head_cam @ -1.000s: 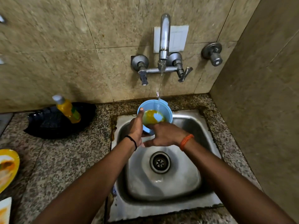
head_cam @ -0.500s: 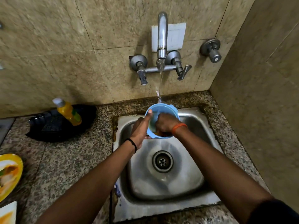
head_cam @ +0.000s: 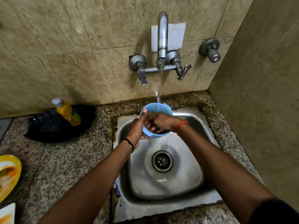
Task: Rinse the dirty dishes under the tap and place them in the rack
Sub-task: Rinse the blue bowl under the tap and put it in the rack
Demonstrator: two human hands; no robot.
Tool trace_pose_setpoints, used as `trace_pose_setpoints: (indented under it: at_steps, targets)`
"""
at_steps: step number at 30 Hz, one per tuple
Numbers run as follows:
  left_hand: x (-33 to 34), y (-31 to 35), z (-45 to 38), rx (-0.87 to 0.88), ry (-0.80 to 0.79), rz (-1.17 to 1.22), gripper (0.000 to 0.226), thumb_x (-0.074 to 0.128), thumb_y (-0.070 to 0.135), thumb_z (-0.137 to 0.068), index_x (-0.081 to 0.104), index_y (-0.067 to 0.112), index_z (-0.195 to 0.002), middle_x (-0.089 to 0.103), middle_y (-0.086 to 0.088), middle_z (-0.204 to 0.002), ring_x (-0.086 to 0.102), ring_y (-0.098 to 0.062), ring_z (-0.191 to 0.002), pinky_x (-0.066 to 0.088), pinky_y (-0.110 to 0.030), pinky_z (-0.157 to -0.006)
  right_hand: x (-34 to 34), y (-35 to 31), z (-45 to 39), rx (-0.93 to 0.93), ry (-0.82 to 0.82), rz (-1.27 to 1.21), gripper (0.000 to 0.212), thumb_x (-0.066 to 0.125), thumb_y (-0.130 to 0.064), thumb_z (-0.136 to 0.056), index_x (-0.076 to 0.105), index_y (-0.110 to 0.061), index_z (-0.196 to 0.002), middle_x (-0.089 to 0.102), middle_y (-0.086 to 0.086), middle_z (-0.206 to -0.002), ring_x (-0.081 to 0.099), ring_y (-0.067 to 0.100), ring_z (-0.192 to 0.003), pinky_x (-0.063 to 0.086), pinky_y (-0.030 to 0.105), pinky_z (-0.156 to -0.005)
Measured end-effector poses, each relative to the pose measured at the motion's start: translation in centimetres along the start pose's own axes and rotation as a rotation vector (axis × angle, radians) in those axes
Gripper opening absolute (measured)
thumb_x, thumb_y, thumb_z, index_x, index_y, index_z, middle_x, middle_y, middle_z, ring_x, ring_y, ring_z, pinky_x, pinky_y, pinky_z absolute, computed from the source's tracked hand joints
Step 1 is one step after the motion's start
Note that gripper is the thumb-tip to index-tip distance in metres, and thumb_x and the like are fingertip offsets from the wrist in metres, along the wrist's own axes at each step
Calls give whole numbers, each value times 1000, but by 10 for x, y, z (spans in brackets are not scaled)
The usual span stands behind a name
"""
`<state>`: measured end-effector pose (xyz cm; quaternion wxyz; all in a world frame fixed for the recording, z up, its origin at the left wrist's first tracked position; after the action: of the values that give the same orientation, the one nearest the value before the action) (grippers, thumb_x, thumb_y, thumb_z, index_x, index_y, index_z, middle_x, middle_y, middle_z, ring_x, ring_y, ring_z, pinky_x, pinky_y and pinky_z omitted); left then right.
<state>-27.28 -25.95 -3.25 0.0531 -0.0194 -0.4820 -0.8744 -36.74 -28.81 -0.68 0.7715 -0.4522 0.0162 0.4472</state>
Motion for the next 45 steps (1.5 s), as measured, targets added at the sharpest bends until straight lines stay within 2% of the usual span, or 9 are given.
trace_pose_setpoints:
  at_steps: [7, 11, 16, 21, 25, 30, 34, 39, 45]
  targets:
    - [-1, -2, 5, 13, 3, -53, 56, 49, 71, -83, 68, 24, -107, 73, -4, -104, 70, -19, -93, 60, -42, -74, -28, -5, 2, -35, 174, -19, 34, 35, 3, -92, 66, -2, -104, 68, 8, -102, 60, 18, -90, 48, 31, -85]
    - [-10, 3, 4, 51, 4, -108, 53, 49, 70, -83, 69, 23, -98, 74, -6, -100, 71, -19, -89, 60, -39, -66, -4, 21, 4, 64, -118, -71, 38, 26, -11, -100, 63, -9, -90, 71, 2, -76, 66, 9, -62, 53, 23, -62]
    - [2, -1, 5, 10, 10, -63, 48, 48, 70, -84, 66, 29, -101, 72, -4, -103, 71, -21, -91, 60, -43, -72, -23, -5, 5, -58, 269, 68, 33, 38, -2, -92, 63, -1, -115, 64, 11, -110, 59, 20, -98, 45, 32, -89]
    - [-4, 7, 9, 83, 20, -125, 48, 50, 65, -86, 67, 22, -96, 72, -2, -93, 71, -19, -84, 60, -37, -63, -6, 14, 11, -25, -31, 112, 34, 30, 3, -92, 64, -1, -92, 62, 11, -71, 59, 15, -56, 50, 33, -65]
    - [6, -2, 11, 8, -1, -62, 50, 50, 71, -81, 65, 28, -102, 72, -3, -105, 70, -21, -93, 60, -44, -74, -28, -6, 13, -316, 386, 566, 41, 46, -7, -82, 60, -5, -120, 63, 14, -122, 57, 32, -113, 44, 39, -97]
    - [4, 3, 14, 80, 4, -132, 49, 52, 69, -82, 68, 25, -97, 72, 0, -97, 70, -18, -89, 60, -38, -63, -13, 13, 15, -156, 166, 496, 32, 47, -12, -80, 70, -5, -101, 70, 14, -109, 63, 30, -105, 47, 33, -90]
    - [15, 0, 14, 9, -27, -28, 48, 50, 71, -81, 66, 30, -99, 72, -2, -106, 71, -20, -92, 60, -44, -71, -25, -5, 17, -189, 550, 589, 28, 44, -22, -88, 63, -10, -103, 69, 15, -107, 63, 33, -99, 46, 38, -88]
    - [6, -1, 10, 10, -41, -82, 55, 48, 72, -81, 68, 28, -105, 74, -3, -103, 72, -21, -90, 60, -47, -72, -1, 0, 23, -128, 34, 423, 26, 41, -1, -90, 65, -2, -100, 68, 15, -101, 57, 22, -88, 42, 24, -68]
    - [9, -4, 10, -37, -29, 7, 60, 44, 75, -81, 65, 28, -111, 72, -4, -107, 71, -21, -93, 60, -46, -76, -5, -16, 19, -244, 228, 519, 25, 45, -17, -93, 64, -6, -106, 67, 15, -110, 62, 31, -102, 45, 36, -86]
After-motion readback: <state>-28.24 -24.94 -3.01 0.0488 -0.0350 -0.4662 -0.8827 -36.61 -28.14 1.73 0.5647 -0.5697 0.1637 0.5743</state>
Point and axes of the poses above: each hand's wrist, its own z-axis away from the middle knuckle, its own x-axis out of the palm, y = z × x, the point moved 6 cm from there along -z, towards the middle knuckle
